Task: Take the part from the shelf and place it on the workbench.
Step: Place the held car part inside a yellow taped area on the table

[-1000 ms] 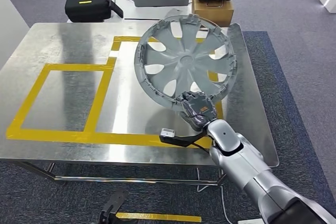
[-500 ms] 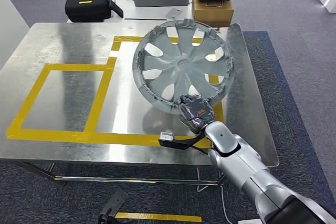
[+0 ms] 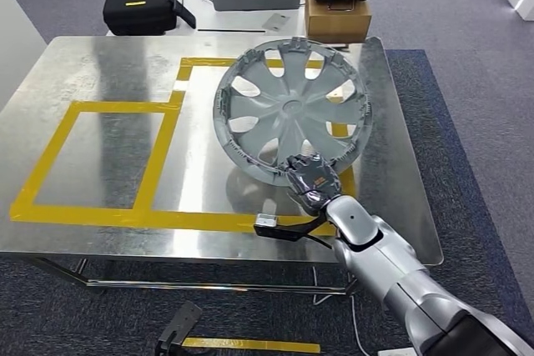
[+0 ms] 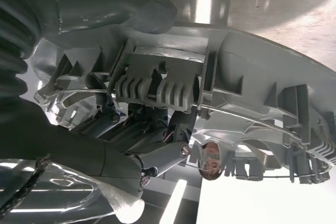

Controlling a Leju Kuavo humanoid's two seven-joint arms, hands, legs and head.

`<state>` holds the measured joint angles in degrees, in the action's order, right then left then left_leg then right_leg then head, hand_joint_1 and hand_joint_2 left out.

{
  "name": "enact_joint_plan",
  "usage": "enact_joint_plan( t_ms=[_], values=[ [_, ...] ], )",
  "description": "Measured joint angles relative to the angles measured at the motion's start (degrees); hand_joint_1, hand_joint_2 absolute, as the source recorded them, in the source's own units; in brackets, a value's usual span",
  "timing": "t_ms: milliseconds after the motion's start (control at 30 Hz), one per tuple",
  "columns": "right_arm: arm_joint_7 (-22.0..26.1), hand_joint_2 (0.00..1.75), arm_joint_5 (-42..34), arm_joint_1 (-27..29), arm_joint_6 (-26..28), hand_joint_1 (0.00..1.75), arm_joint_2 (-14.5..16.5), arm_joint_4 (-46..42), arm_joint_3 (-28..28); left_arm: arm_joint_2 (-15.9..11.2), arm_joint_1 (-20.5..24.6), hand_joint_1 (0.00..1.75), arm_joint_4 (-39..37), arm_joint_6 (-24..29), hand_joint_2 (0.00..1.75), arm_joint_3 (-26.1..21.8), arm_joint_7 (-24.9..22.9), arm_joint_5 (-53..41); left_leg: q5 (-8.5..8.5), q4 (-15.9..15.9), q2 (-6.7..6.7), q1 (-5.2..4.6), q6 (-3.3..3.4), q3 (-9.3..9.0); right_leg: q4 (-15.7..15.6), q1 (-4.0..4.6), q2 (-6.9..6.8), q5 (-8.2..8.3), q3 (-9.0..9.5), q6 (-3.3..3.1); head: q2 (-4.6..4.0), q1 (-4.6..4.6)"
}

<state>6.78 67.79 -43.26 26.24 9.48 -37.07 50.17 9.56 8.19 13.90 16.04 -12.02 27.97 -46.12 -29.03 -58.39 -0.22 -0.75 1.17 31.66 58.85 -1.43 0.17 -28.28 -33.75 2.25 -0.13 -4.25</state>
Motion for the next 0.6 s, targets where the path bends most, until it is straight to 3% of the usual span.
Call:
enact_joint_plan(
  t_ms=[300, 433, 600],
  values=[
    [0.0, 1.75, 0.51, -0.6, -0.03, 1.75, -0.01, 0.21, 0.38, -0.17, -0.01, 0.0, 0.0, -0.09, 1.75, 0.33, -0.02, -0.26, 0.0, 0.0, 0.0, 0.0, 0.0, 0.0, 0.0, 0.0, 0.0, 0.0, 0.0, 0.0, 0.0, 0.0],
    [-0.02, 1.75, 0.68, -0.65, -0.03, 0.0, -0.02, 0.22, 0.39, -0.21, -0.01, 0.0, 0.0, -0.02, 0.0, 0.37, -0.02, -0.24, 0.0, 0.0, 0.0, 0.0, 0.0, 0.0, 0.0, 0.0, 0.01, 0.0, 0.0, 0.0, 0.0, 0.0],
    [-0.44, 1.75, 0.88, -1.12, 0.07, 0.0, -0.02, 0.21, 0.43, -0.21, 0.0, 0.0, 0.0, 1.41, 0.0, 0.34, -0.17, 0.27, 0.0, 0.0, 0.0, 0.0, 0.0, -0.01, -0.01, 0.0, 0.0, 0.0, 0.0, 0.0, 0.0, 0.0]
  ],
)
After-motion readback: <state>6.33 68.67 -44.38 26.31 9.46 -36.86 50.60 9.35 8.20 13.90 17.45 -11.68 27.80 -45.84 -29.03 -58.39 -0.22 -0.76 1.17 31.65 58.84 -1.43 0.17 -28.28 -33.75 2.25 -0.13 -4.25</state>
